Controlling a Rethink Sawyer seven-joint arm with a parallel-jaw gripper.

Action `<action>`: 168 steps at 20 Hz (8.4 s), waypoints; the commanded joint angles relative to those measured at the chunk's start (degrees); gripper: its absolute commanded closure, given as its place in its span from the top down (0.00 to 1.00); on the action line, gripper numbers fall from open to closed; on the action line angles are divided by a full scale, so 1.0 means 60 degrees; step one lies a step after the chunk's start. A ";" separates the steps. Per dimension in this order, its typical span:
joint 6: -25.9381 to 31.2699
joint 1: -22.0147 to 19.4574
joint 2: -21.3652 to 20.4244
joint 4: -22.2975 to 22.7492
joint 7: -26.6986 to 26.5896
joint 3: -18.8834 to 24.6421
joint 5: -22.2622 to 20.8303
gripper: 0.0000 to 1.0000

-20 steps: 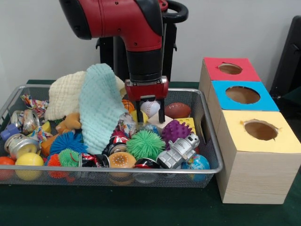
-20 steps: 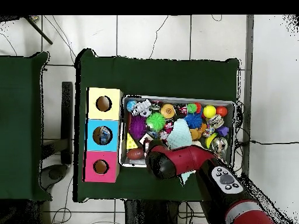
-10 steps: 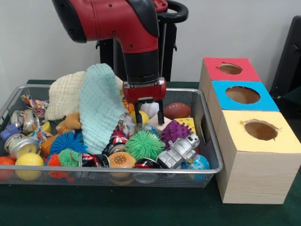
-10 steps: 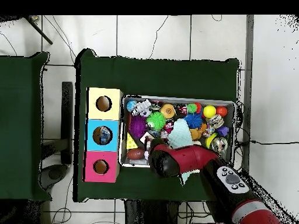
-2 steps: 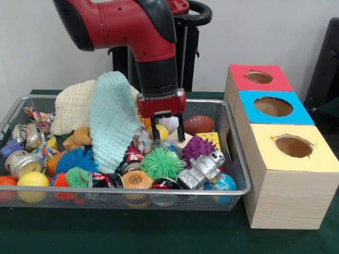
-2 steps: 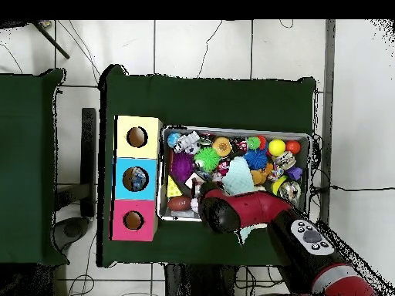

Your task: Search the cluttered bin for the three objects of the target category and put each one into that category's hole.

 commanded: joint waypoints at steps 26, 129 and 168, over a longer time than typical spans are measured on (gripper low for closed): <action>0.1607 -0.0900 0.0252 -0.0799 -0.1288 0.1250 -0.0560 1.00; 0.1352 0.0370 -0.1972 0.1658 -0.0025 0.0148 -0.0373 0.00; 0.2984 -0.0574 -0.4052 0.3603 -0.0486 0.1844 0.1046 0.00</action>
